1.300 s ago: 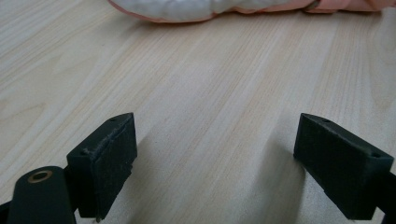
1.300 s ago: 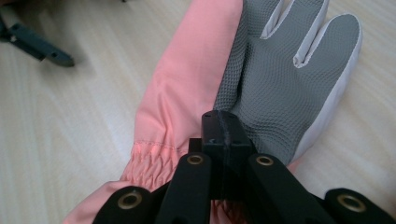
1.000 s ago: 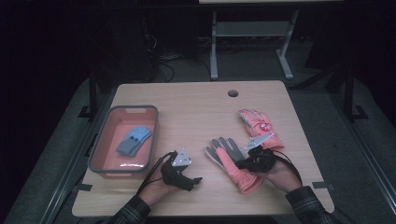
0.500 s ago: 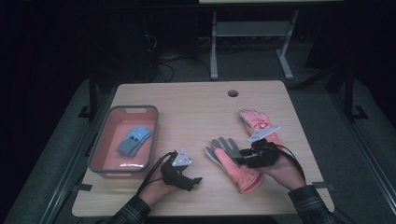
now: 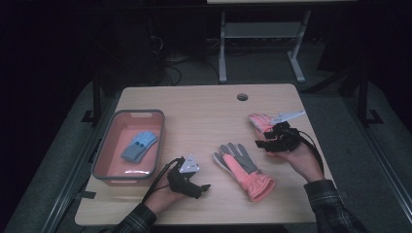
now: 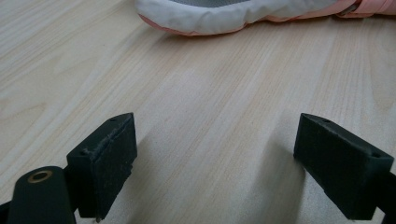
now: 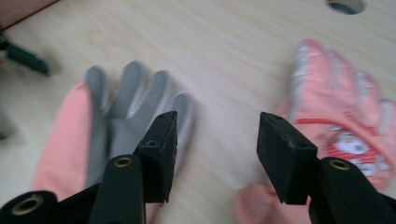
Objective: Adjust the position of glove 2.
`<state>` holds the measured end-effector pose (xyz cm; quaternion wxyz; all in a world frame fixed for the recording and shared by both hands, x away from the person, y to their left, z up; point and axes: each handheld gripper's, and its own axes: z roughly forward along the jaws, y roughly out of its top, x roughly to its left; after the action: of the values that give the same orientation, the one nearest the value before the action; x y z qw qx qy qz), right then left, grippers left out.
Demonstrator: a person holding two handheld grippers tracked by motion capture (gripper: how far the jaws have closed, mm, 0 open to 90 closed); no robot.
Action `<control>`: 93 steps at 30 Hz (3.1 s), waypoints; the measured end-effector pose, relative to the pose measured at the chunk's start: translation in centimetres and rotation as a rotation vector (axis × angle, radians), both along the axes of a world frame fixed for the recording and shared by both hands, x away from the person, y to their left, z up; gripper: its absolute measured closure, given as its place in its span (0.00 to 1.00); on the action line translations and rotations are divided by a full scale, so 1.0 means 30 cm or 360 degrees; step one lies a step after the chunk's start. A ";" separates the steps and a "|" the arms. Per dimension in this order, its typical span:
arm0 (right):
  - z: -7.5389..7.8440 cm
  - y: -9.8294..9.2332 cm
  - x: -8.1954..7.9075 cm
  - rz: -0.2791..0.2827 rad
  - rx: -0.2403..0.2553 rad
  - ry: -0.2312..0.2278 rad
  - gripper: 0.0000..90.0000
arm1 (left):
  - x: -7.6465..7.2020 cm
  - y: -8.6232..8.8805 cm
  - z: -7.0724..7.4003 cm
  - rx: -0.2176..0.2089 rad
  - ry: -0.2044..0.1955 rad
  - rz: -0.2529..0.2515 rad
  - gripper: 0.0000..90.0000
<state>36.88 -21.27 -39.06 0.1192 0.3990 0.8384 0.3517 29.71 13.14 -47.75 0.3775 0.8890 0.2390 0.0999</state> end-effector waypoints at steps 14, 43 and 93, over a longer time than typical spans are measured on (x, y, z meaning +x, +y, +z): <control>-0.056 -0.100 0.191 -0.0265 0.0010 0.0113 0.44 | -0.001 -0.001 0.000 -0.0004 0.0009 0.0004 0.14; -0.192 -0.115 0.228 -0.0268 0.0009 0.0179 0.80 | -0.001 -0.001 0.000 -0.0003 0.0008 0.0003 0.14; 0.052 -0.102 -0.023 0.0110 0.0282 0.0114 0.87 | 0.000 -0.001 0.000 0.0001 0.0003 -0.0001 0.14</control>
<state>36.19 -24.32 -37.51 0.0411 0.3911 0.8209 0.4140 29.72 13.11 -47.74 0.3772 0.8893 0.2390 0.0989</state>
